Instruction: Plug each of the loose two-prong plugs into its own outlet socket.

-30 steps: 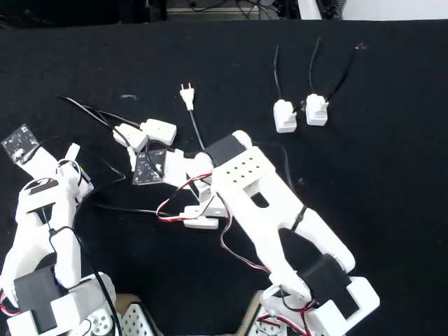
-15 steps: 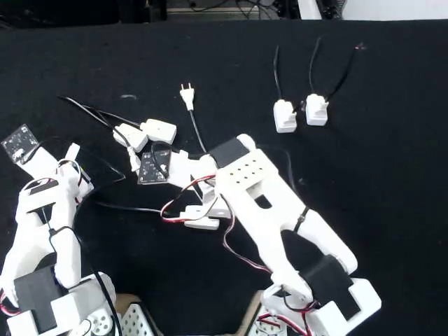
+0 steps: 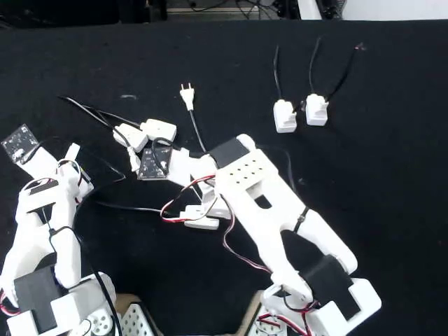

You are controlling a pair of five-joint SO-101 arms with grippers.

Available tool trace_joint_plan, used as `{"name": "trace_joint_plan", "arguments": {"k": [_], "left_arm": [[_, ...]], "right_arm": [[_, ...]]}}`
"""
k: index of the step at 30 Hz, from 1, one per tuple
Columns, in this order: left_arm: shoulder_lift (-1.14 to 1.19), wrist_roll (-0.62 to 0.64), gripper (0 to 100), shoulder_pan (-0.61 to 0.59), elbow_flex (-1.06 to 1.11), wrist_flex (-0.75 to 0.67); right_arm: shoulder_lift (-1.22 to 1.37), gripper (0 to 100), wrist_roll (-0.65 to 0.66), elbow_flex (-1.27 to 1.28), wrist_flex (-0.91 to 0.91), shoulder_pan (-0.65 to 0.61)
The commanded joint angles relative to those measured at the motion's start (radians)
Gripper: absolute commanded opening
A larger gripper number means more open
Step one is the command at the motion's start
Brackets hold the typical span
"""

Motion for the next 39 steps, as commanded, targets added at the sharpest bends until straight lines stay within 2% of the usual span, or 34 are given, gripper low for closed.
{"name": "trace_joint_plan", "arguments": {"k": [1, 5, 10, 25, 30, 39], "left_arm": [[-0.017, 0.008, 11, -0.008, -0.030, -0.012], [-0.017, 0.008, 11, -0.008, -0.030, -0.012], [-0.017, 0.008, 11, -0.008, -0.030, -0.012], [-0.017, 0.008, 11, -0.010, -0.030, -0.012], [-0.017, 0.008, 11, -0.010, -0.030, -0.012], [-0.017, 0.008, 11, -0.012, -0.030, -0.012]], "right_arm": [[-0.004, 1.1, -0.032, -0.012, -0.025, -0.003], [-0.004, 1.1, -0.041, -0.012, -0.025, -0.003], [-0.004, 1.1, -0.132, -0.016, -0.038, -0.003], [-0.013, 1.1, -0.144, -0.024, -0.046, -0.011], [-0.013, 1.1, -0.210, -0.065, -0.038, -0.015], [-0.013, 1.1, -0.215, -0.033, -0.046, -0.015]]}}
